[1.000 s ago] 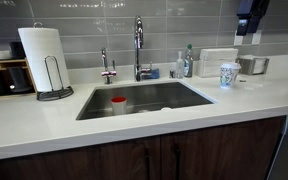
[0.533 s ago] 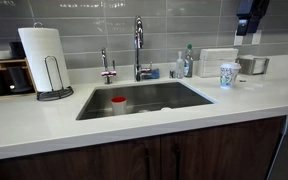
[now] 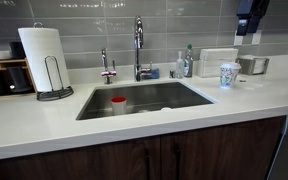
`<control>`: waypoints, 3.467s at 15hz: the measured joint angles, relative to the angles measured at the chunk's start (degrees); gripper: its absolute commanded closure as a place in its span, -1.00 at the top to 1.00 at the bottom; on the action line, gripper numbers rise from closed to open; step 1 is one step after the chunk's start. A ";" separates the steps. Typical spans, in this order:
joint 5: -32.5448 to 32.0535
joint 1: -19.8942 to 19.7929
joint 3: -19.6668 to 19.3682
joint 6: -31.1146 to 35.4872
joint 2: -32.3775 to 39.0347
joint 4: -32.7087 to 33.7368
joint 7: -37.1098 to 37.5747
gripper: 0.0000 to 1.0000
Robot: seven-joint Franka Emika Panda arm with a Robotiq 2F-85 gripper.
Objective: Push the tap to the left, open the tap, close the tap
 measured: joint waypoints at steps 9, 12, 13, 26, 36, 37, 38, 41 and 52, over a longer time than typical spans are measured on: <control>-0.38 0.00 -0.01 4.00 1.44 0.77 -0.14 1.00; -0.84 -0.42 -0.27 10.81 6.61 4.01 -0.39 0.96; -0.84 -0.61 -0.58 13.06 9.04 5.63 -0.64 0.46; -2.70 -1.66 -0.45 28.54 41.65 35.98 2.66 -0.95; 1.15 0.05 -0.19 30.43 51.92 46.85 2.97 -0.91; 1.52 0.09 -0.16 31.09 52.61 47.41 2.94 -0.88; 1.91 0.12 -0.13 31.64 53.24 47.94 2.94 -0.90; 1.94 0.13 -0.13 31.71 53.57 48.23 2.94 -0.88; 1.93 0.34 -0.10 31.77 53.86 48.63 2.65 -0.92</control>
